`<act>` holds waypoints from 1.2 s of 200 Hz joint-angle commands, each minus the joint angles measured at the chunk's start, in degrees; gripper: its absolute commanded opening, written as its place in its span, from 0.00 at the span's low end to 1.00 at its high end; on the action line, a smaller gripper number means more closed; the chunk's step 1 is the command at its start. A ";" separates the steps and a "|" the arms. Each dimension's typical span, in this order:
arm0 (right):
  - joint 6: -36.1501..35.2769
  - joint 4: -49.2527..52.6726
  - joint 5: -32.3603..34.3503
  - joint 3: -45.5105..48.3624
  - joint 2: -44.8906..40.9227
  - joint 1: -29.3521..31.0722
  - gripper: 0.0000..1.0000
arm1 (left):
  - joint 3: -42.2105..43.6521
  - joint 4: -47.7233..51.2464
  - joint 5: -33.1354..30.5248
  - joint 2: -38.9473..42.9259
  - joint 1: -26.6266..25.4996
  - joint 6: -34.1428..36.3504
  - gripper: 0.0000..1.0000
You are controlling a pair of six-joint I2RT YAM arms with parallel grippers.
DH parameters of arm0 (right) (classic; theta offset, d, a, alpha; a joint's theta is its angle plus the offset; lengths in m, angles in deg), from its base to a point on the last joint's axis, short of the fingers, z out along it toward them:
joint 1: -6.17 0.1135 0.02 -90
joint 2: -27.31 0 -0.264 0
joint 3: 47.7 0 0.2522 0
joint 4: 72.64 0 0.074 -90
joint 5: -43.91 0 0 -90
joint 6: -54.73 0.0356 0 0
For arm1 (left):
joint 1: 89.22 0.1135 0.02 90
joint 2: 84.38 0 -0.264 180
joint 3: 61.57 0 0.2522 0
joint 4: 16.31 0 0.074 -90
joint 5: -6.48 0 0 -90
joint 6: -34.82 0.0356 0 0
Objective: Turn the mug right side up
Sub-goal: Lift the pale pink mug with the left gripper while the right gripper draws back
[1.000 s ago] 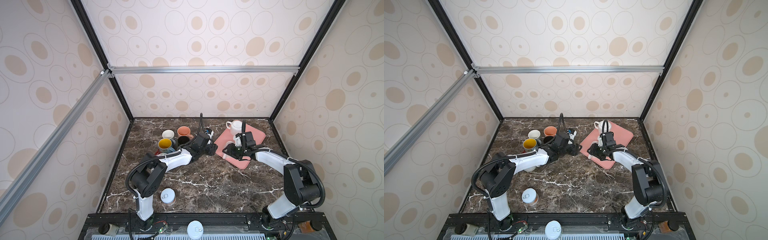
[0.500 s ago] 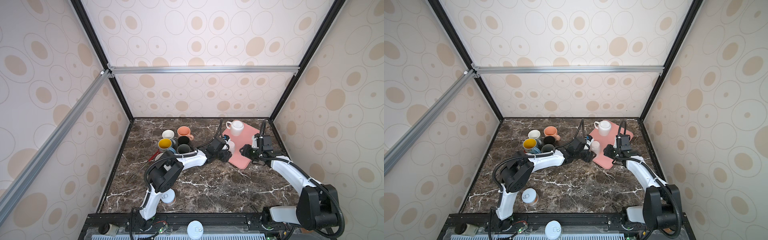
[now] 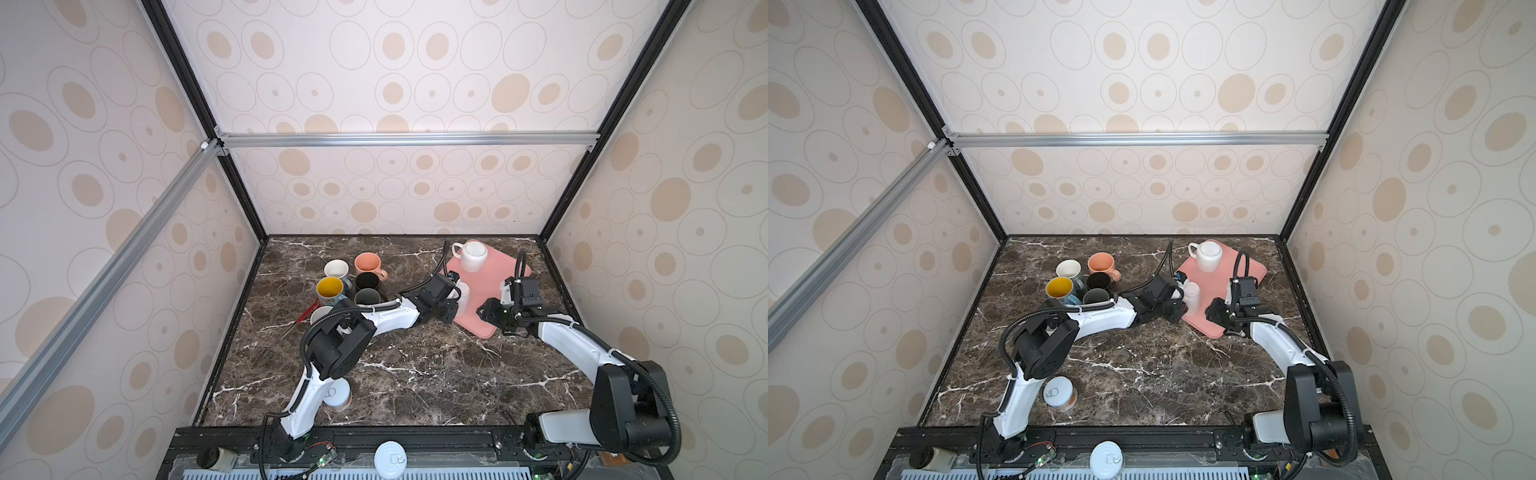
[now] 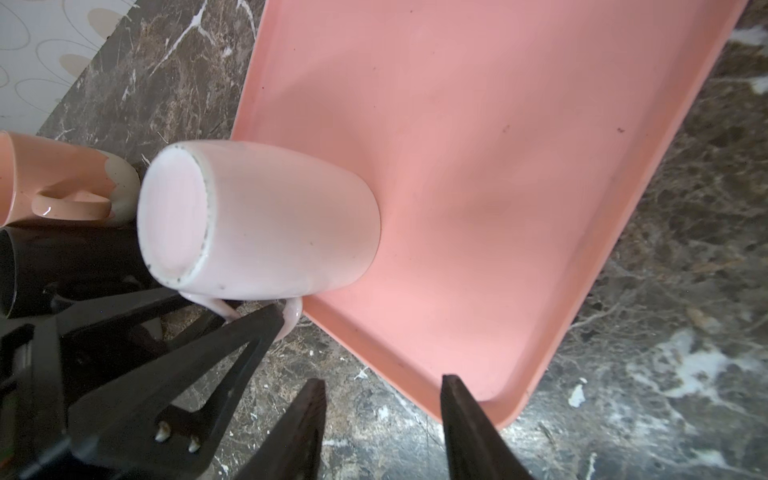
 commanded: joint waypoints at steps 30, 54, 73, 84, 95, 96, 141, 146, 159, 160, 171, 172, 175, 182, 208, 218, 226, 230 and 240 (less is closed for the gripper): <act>-0.34 -0.51 0.40 1.40 -0.36 -0.25 0.49 | -2.89 0.46 -1.83 -0.48 0.15 2.02 0.09; 0.12 -0.72 0.39 1.91 -0.87 -0.23 0.49 | -2.44 -0.31 -0.66 0.31 0.17 2.75 0.01; 0.21 -0.71 0.45 1.86 -1.53 -0.23 0.49 | -1.05 -2.30 -0.02 1.80 0.17 2.97 0.00; 0.25 -0.65 0.47 1.88 -2.14 -0.24 0.49 | 0.10 -3.57 0.09 2.90 0.17 3.13 0.00; 0.26 -0.53 0.60 1.94 -2.91 -0.23 0.49 | 1.18 -4.98 0.02 4.26 0.17 3.36 0.00; 0.28 -0.52 0.62 1.95 -3.04 -0.20 0.49 | 1.29 -5.15 0.02 4.40 0.17 3.34 0.00; 0.65 -1.59 0.37 2.96 -7.91 -0.22 0.47 | 7.30 -12.15 1.29 10.63 1.34 3.38 0.00; 0.85 -2.12 0.11 3.27 -8.51 -0.26 0.47 | 8.22 -13.31 1.79 11.45 1.71 3.05 0.00; 1.46 -3.74 -0.95 4.31 -10.31 -0.26 0.46 | 10.74 -16.14 3.40 13.71 2.82 1.62 0.00; 1.50 -3.89 -1.12 4.36 -10.39 -0.22 0.46 | 11.09 -16.31 3.55 13.83 2.99 1.46 0.00; 2.22 -5.49 -2.33 5.14 -11.66 -0.26 0.46 | 13.26 -18.09 4.65 15.88 3.92 0.30 0.00; 2.27 -5.60 -2.43 5.17 -11.73 -0.26 0.46 | 13.44 -18.08 4.75 16.05 4.11 0.14 0.00; 2.43 -6.14 -2.77 5.41 -12.02 -0.27 0.46 | 13.90 -18.06 4.98 16.62 4.45 -0.24 0.00; 3.03 -7.00 -3.36 5.78 -12.67 -0.24 0.46 | 14.83 -19.85 5.42 18.03 4.95 -0.81 0.00; 5.98 -10.71 -6.15 6.69 -14.65 -0.14 0.46 | 18.07 -21.30 5.89 24.16 6.22 -0.21 0.00; 7.25 -13.07 -7.82 7.10 -15.23 -0.10 0.45 | 20.06 -22.70 5.88 27.03 6.78 0.07 0.00; 8.17 -15.33 -9.38 7.45 -15.59 0.07 0.45 | 21.76 -24.34 6.17 29.12 7.49 -0.18 0.00; 8.61 -16.50 -10.09 7.56 -15.80 0.24 0.45 | 22.84 -25.48 6.37 30.50 7.87 -0.55 0.00; 9.54 -19.49 -11.75 7.82 -16.09 0.90 0.45 | 25.18 -28.30 7.12 33.45 8.81 -1.53 0.00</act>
